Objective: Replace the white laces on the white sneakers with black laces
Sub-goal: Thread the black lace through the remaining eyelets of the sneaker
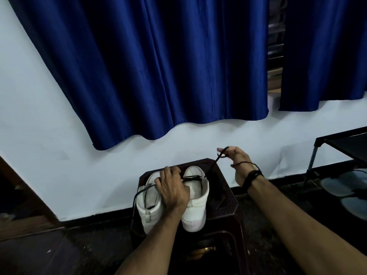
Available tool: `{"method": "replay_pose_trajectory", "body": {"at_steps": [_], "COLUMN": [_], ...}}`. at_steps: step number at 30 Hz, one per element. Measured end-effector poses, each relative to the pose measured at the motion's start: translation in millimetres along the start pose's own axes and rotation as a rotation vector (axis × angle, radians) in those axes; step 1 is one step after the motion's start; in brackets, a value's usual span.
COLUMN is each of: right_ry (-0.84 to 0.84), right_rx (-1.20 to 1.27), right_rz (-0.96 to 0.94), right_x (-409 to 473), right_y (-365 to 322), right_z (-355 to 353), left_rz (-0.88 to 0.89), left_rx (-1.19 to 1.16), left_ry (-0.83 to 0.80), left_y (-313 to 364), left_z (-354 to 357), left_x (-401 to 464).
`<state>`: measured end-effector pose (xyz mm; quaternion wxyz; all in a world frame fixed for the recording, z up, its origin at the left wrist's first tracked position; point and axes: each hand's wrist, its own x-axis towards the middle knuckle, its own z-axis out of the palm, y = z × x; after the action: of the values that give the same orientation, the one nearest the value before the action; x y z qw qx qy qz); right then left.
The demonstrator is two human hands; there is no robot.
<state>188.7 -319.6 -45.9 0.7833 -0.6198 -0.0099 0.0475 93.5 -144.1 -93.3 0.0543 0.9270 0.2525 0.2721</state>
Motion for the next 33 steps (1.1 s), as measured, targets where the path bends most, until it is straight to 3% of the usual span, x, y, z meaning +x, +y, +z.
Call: {"method": "replay_pose_trajectory", "body": {"at_steps": [3,5,6,10,12,13,15,16,19,20,22,26,30,33], "right_ry": [0.038,-0.011,-0.038,-0.296,-0.434,-0.450,-0.394,-0.297,0.044,0.114,0.173,0.075,-0.152,-0.142], "right_rx": [0.441,0.458,0.254,-1.113,-1.478,-1.535,-1.437,-1.264,-0.418,-0.254,-0.148,-0.087,-0.107,0.196], "right_rz": [-0.018,-0.018,-0.029,-0.241,-0.213,-0.208,-0.273,-0.296,-0.215,-0.197,-0.193,-0.254,-0.123,-0.182], "right_x": [-2,-7,-11,-21,-28,-31,-32,-29,-15,-14,-14,-27,-38,-39], "right_y": [-32,-37,-34,-3,11,16,11,6,-22,-32,-41,-51,-47,-59], "right_z": [-12,-17,-18,-16,-12,-11,-8,-9,-22,-26,-31,-27,-10,-6], "left_rz": [-0.103,-0.107,-0.104,-0.111,-0.115,-0.119,-0.137,-0.149,-0.187,-0.197,-0.201,-0.210,-0.191,-0.220], "left_rx": [-0.020,-0.035,-0.047,-0.072,-0.057,-0.049,-0.028,-0.023,-0.016,-0.008,0.002,-0.001,-0.010,0.026], "left_ry": [0.022,0.024,0.030,0.083,0.088,0.085,0.076,0.072,0.070,0.072,0.066,0.062,0.076,0.070], "left_y": [0,-3,-3,-2,-3,-3,-2,0,2,2,2,4,1,5], "left_z": [1,5,6,9,11,12,12,12,10,11,13,14,13,10], "left_x": [1,1,1,0,-1,-1,-2,-3,0,0,0,0,-2,-2]}}
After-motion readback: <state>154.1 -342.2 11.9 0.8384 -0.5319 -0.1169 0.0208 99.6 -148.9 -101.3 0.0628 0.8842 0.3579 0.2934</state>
